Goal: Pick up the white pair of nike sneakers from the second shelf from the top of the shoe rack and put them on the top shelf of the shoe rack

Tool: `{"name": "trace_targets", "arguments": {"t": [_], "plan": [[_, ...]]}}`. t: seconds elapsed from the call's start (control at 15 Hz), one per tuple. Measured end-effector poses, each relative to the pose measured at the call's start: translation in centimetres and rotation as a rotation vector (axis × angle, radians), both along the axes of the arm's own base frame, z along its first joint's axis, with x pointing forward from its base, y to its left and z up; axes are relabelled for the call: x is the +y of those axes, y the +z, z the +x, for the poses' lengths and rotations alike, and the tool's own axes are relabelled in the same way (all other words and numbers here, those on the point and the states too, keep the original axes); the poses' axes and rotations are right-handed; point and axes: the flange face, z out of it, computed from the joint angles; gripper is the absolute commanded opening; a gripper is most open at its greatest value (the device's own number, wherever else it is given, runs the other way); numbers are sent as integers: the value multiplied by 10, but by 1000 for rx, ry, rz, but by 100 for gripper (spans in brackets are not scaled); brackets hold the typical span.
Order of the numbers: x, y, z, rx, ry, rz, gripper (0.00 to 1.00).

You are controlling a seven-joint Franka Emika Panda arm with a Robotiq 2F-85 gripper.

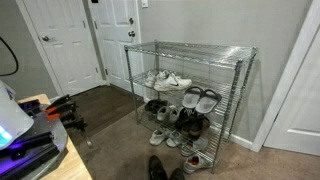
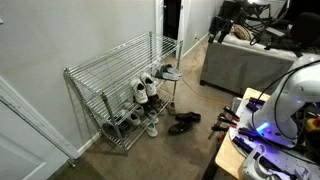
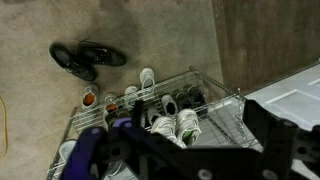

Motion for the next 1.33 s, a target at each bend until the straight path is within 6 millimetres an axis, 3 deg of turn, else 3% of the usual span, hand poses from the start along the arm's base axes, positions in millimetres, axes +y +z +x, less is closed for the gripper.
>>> {"name": "trace_targets", "arguments": {"t": [0.67, 0.8, 1.0, 1.33], "plan": [[2, -1, 0, 2, 3, -3, 100], [4, -5, 7, -52, -7, -17, 100], [1, -33, 26, -139, -60, -8, 100], [-20, -101, 57, -233, -145, 30, 100]]}}
